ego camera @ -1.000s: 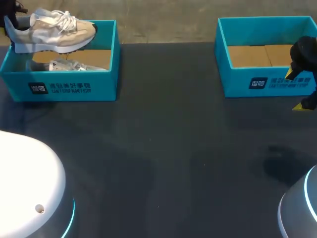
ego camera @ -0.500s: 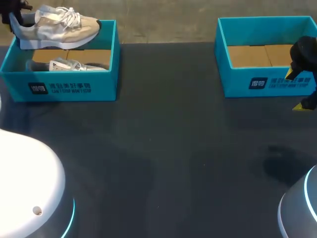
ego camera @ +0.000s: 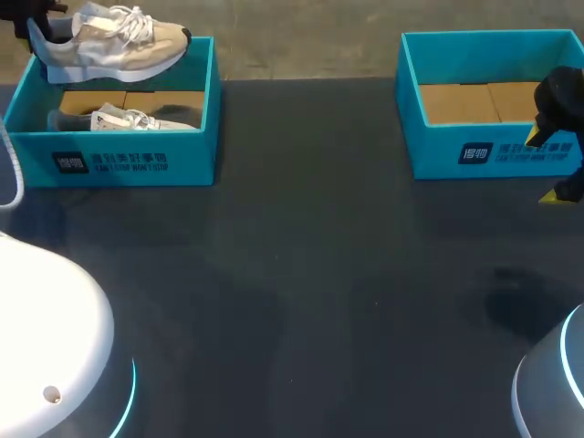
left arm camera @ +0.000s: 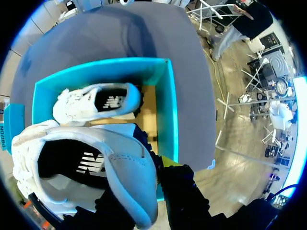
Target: Take the shoe out of the shoebox, open the shoe tongue, remove and reinsert the insole, then place the shoe into the shoebox
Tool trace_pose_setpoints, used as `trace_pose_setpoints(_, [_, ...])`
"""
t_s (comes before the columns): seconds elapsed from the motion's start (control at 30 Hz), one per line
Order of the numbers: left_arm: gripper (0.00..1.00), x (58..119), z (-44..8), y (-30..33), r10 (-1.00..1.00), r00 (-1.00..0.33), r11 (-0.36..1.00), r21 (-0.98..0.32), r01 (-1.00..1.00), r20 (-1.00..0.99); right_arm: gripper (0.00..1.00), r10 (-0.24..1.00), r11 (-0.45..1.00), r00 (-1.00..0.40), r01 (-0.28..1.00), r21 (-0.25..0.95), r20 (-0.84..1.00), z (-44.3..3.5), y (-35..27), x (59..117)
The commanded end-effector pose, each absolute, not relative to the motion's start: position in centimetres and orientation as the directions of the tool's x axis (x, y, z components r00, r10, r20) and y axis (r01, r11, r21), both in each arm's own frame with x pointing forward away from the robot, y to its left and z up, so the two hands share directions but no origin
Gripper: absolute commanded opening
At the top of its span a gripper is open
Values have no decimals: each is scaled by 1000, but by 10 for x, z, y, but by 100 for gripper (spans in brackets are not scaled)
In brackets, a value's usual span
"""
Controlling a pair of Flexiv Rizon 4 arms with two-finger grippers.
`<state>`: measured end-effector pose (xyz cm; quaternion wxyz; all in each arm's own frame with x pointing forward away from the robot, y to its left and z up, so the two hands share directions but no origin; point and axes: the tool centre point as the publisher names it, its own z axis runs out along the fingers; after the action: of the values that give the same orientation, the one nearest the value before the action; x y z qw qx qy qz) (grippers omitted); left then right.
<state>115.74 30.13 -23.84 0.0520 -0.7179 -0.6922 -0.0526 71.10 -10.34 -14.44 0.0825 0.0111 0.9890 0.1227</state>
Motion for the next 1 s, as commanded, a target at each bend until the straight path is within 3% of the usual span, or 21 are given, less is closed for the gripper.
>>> trace_pose_setpoints(0.03, [0,1174,-244,301,989,29,-29,-1,1000,148,100,41,970,-987,2,241,-156,-145,-102,713])
trace_pose_setpoints(1.0, [0,1211,-319,297,979,-2,4,-9,1000,202,100,41,970,-987,2,241,-156,-145,-102,713])
